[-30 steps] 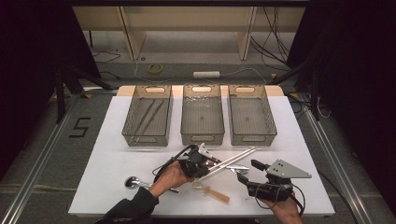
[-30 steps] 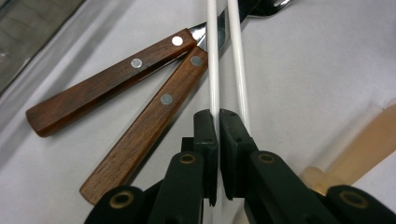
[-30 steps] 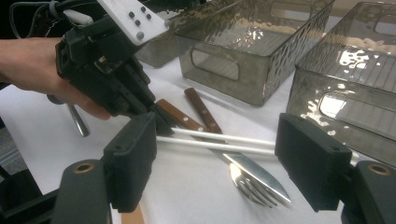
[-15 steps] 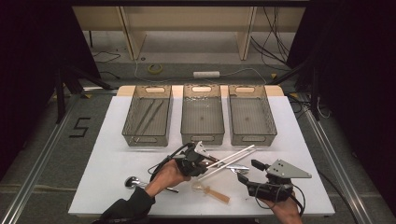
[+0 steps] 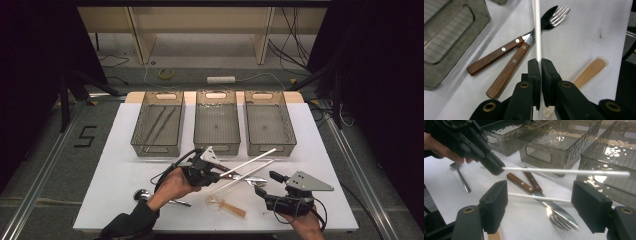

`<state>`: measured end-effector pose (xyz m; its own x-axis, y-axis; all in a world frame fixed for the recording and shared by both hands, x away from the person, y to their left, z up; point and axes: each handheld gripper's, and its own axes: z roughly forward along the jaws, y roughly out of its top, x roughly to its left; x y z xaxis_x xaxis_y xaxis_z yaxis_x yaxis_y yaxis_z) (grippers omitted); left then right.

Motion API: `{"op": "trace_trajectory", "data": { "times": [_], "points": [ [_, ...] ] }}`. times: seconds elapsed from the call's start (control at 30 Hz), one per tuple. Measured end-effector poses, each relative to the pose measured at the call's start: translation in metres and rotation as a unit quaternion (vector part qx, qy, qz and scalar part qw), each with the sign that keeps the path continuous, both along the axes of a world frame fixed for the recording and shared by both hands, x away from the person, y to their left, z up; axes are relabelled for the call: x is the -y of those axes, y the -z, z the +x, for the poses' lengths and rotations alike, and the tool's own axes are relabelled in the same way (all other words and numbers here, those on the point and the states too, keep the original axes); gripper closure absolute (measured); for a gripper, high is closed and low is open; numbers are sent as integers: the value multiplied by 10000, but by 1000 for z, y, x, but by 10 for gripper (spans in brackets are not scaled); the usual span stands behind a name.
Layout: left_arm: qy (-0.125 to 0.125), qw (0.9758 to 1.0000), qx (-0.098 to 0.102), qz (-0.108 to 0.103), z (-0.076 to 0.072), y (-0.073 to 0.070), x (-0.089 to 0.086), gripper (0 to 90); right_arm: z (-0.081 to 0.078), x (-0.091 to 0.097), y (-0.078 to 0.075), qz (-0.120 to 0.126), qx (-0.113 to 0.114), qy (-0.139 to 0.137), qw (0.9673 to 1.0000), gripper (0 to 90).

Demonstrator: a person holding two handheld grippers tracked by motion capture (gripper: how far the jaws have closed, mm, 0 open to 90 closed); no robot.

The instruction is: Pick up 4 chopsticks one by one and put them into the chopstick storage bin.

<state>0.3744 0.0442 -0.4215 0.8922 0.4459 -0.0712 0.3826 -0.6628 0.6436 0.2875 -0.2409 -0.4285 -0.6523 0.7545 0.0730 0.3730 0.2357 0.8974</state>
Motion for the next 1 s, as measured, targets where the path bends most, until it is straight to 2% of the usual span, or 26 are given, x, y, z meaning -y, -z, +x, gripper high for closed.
{"op": "trace_trajectory", "data": {
  "times": [0.3,0.57,0.63,0.77,1.0],
  "points": [
    [-158,9998,30,-118,4,-7,-11,863,0,0,0,0,1,-15,10000,305],
    [-321,9991,133,-251,9,-18,-25,863,0,0,0,19,14,1,10000,305],
    [-400,9985,141,-336,10,-20,-27,863,0,0,0,13,17,1,10000,305],
    [-482,9980,197,-371,12,-25,-35,863,0,0,-1,20,17,2,10000,305],
    [-768,9954,311,-479,19,-32,-51,863,0,0,0,4,18,0,10000,305]
  ]
}}
